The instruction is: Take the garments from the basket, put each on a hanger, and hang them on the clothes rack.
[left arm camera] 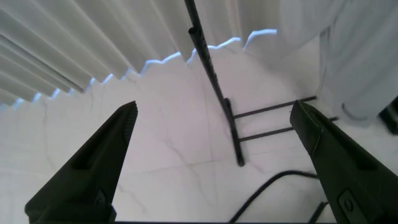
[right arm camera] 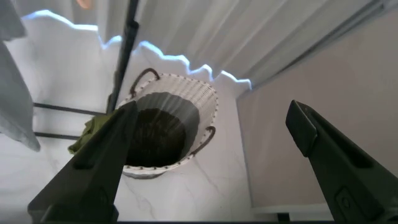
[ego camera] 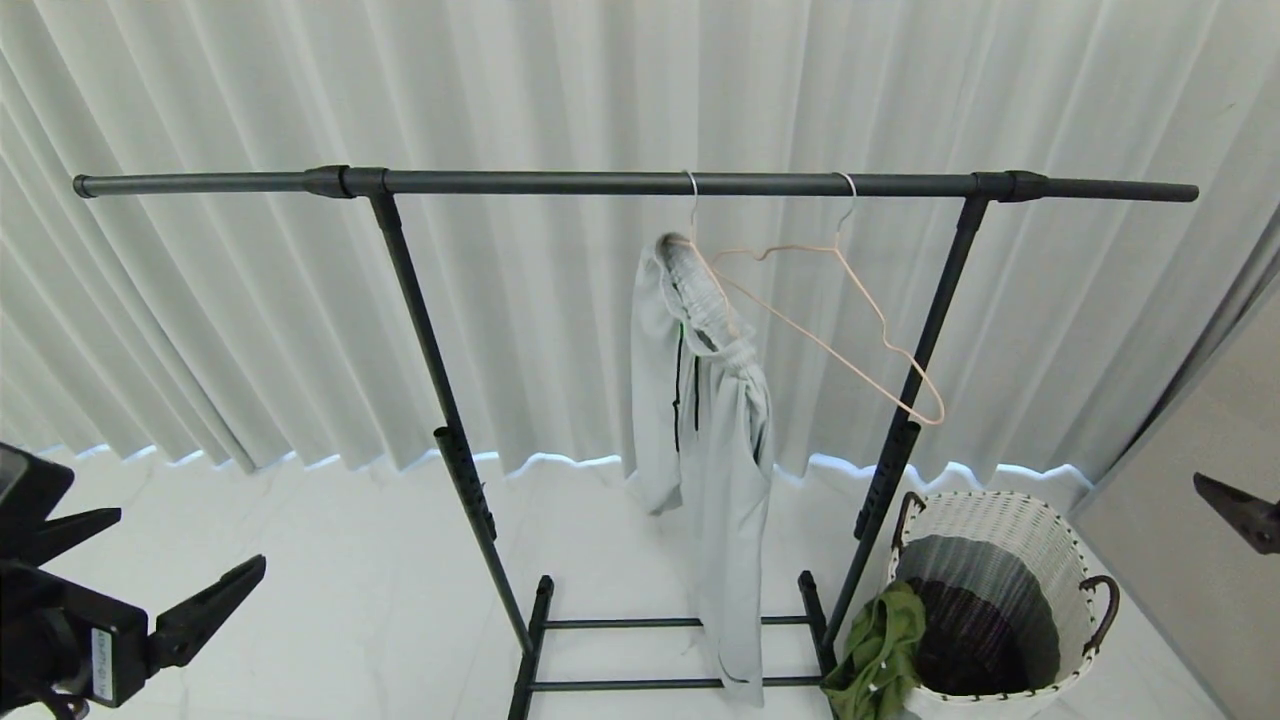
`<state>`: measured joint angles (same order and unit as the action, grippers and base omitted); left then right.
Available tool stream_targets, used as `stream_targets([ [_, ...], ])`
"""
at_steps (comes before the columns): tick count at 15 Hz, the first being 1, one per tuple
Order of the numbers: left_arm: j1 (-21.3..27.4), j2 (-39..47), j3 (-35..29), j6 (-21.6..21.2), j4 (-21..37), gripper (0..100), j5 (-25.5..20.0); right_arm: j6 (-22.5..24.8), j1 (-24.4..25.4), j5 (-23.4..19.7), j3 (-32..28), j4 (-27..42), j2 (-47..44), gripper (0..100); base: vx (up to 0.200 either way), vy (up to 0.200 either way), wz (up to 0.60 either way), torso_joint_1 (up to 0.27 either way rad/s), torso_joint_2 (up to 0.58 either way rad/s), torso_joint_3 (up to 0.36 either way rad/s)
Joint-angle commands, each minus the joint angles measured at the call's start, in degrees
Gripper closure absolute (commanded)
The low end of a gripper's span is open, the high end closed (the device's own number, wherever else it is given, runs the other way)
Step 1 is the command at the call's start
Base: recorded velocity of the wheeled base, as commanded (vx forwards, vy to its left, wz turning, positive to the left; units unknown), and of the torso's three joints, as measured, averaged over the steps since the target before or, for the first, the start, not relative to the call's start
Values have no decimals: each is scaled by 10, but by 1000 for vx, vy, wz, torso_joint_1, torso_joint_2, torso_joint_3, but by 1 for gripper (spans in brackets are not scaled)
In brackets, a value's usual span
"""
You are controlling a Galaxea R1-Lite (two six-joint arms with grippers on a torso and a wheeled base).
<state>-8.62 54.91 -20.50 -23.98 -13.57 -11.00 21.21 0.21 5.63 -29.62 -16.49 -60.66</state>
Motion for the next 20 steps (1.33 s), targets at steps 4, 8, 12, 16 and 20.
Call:
stream_targets([
  [4,1,-33,20,-9,-1,0,0,1,-17,0,10,0,2,0,0,0,0,0,0,0],
  [8,4,-25,-1,28,-6,0,-1,3,-17,3,15,1,1,0,0,0,0,-18,32,16],
  [12,14,-11,-31,28,-6,0,-3,3,-17,3,38,1,-3,0,0,0,0,-196,436,240],
  [16,29,-2,-24,21,-6,0,-4,4,-17,3,51,2,-6,0,0,0,0,-227,509,284],
  [20,55,6,-23,25,-6,0,-4,5,-17,32,68,2,-19,0,0,0,0,-212,502,286],
])
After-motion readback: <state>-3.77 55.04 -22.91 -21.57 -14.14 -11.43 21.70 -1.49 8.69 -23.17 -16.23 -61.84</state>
